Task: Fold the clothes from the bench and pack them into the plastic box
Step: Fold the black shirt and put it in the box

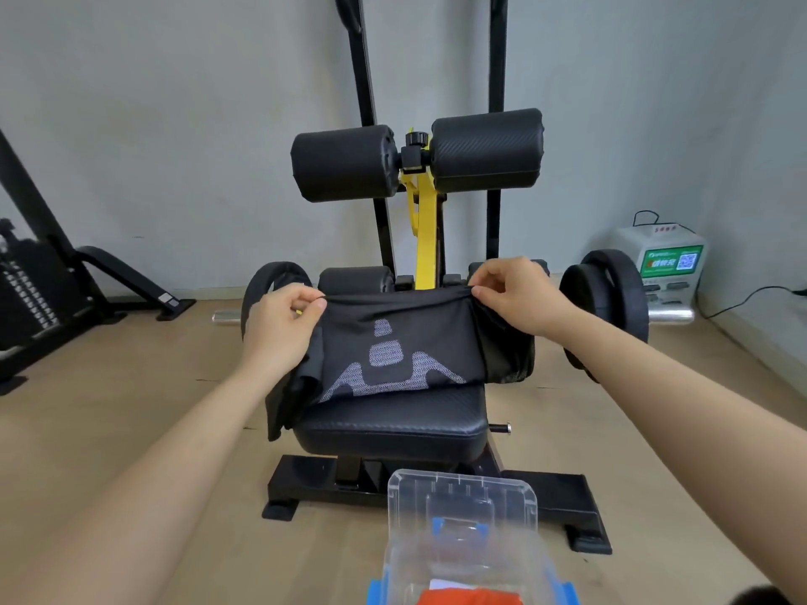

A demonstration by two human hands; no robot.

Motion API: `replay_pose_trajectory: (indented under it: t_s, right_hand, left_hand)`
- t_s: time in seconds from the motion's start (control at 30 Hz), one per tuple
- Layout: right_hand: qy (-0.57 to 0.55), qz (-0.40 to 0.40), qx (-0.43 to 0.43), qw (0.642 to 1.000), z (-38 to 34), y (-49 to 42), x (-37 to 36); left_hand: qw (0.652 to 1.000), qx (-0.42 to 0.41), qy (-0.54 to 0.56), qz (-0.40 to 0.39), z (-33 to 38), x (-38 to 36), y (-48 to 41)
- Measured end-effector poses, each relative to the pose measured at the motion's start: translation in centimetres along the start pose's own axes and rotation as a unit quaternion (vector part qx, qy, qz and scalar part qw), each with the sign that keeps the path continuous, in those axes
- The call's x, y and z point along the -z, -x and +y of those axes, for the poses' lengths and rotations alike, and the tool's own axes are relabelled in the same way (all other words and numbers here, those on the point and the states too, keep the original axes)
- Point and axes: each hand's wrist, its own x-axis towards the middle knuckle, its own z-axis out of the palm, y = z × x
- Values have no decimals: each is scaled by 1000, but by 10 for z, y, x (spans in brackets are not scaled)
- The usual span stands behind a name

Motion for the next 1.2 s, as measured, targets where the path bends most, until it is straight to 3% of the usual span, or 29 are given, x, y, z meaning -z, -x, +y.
replay_pose_trajectory:
  t_s: [0.23, 0.33, 0.4, 0.5, 0.6, 0.7, 0.83, 0.93, 1.07, 1.2]
  right_hand:
    - [6, 37, -19, 999, 22, -42, -32]
    - [-8, 54, -48, 997, 30, -45, -48]
    - [-11, 34, -71, 997, 38, -40, -58]
    - [-67, 5, -90, 994, 49, -31, -60]
    - [-128, -9, -92, 988, 50, -21, -45]
    - [-144, -48, -96, 984, 55, -9, -31]
    - [-149, -84, -135, 976, 70, 10, -23]
    - [-153, -104, -141, 972, 77, 19, -29]
    - [-159, -28, -153, 975, 72, 9, -35]
    - [-266, 56, -221, 937, 75, -10, -30]
  left_hand:
    - [997, 47, -62, 14, -24, -32, -31]
    - [991, 82, -104, -29, -36, -41, -36]
    - [985, 103, -114, -73, -42, -45, -35]
    - [986, 107, -102, -74, -39, -42, -33]
    - [992, 57, -106, -48, -19, -38, -30]
    - [990, -44, -123, -56, 15, -41, -14]
    - [954, -182, -168, -170, 51, -63, 20]
    - [924, -162, -234, -255, 57, -85, 31]
    - [915, -109, -263, -287, 44, -96, 29]
    - [907, -111, -284, -289, 35, -99, 35]
